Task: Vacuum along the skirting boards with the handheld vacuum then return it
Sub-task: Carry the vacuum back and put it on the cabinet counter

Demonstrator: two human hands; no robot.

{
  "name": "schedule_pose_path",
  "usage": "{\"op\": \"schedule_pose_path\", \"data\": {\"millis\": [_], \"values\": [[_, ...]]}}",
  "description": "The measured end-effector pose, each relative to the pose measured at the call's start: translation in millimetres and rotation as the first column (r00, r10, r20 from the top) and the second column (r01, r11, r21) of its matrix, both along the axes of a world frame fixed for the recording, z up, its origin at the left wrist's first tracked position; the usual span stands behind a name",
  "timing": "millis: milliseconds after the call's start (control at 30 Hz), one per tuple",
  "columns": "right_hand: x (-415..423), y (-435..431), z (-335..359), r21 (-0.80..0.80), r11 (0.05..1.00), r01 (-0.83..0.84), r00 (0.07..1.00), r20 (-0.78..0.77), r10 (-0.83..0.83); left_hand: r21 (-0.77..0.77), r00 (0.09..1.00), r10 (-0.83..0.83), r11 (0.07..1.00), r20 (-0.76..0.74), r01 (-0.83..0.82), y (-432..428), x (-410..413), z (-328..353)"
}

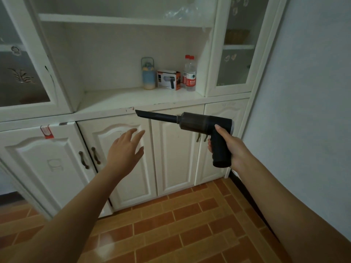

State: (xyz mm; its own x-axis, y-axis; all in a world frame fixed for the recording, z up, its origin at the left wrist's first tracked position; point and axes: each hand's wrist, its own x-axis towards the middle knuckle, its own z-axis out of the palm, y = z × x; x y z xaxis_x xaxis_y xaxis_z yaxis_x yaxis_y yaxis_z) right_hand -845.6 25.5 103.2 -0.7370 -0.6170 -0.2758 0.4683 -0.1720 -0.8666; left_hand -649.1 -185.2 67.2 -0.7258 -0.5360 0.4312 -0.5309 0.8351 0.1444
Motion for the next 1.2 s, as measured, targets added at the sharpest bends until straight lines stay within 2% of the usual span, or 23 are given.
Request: {"op": "schedule_pose_path", "data": {"millis": [100,500,633,900,1200], "values": [[-22,-43,3,-0.017,1.000,0.004,1.000,-0.012,-0.004,0.012,0.999,0.007,1.000,-0.035,-0.007,-49,-20,2],[-113,-193,-5,0.016,0.992,0.128,0.991,-0.043,-0.128,0.009,0.994,-0.107,0.994,0.026,0.106,-204,-131,10],[-152,-229,-13,0.040,0.987,0.154,0.986,-0.071,-0.151,0.023,0.995,-0.094,0.995,0.033,0.093,-250,-164,7],[-247,-304,-23,0.046,0.989,0.141,0.988,-0.073,-0.137,0.011,0.998,-0.065,0.998,-0.017,0.066,-327,-252,14],[-337,-383,-29,0.080,0.992,0.101,0.987,-0.135,-0.090,0.111,0.999,-0.033,0.993,-0.020,0.036,-392,-340,12]]}}
